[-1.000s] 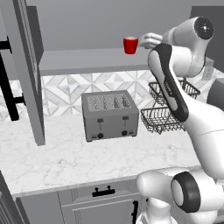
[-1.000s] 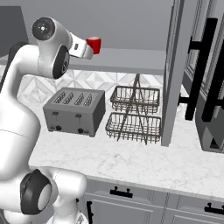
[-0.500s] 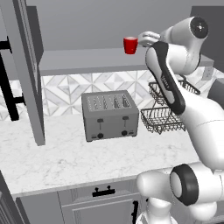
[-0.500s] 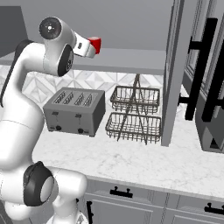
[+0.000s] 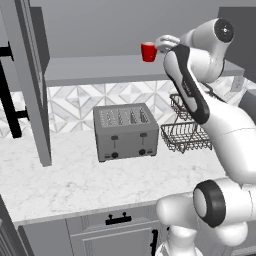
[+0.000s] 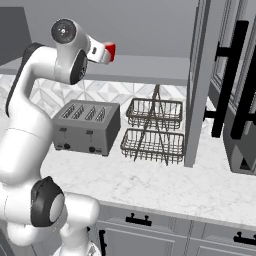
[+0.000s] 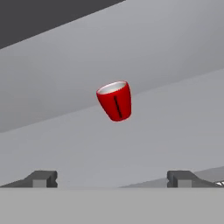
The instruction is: Gather all objects into one cabinet and sort the glasses and bowls to opposite sides.
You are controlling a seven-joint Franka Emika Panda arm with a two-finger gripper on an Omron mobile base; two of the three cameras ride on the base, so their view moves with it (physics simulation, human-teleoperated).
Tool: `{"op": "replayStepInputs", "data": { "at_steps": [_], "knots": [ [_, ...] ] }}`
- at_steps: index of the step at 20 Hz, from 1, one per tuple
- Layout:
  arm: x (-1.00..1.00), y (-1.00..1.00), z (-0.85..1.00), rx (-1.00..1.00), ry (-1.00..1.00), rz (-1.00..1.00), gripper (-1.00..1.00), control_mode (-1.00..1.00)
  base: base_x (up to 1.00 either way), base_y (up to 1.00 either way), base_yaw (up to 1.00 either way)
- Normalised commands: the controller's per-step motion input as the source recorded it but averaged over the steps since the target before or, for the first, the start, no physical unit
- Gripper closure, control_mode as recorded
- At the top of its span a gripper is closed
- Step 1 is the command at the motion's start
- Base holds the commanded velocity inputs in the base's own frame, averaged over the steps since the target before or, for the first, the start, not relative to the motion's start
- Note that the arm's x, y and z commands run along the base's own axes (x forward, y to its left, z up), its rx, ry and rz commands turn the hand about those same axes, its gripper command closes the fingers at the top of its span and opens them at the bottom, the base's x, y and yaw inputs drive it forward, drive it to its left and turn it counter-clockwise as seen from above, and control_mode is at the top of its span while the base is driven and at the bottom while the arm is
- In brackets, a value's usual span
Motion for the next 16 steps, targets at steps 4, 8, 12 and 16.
{"op": "replayStepInputs", "data": {
  "at_steps": [4, 8, 12, 16],
  "knots": [
    [0.32, 0.00, 0.00, 0.00, 0.00, 0.09, -1.00, -1.00, 0.00, 0.00, 0.00],
    [0.33, 0.00, 0.00, 0.00, 0.00, 0.06, -1.00, -1.00, 0.00, 0.00, 0.00],
    [0.32, 0.00, 0.00, 0.00, 0.00, 0.01, -1.00, -1.00, 0.00, 0.00, 0.00],
    [0.32, 0.00, 0.00, 0.00, 0.00, 0.00, -1.00, -1.00, 0.00, 0.00, 0.00]
  ]
}}
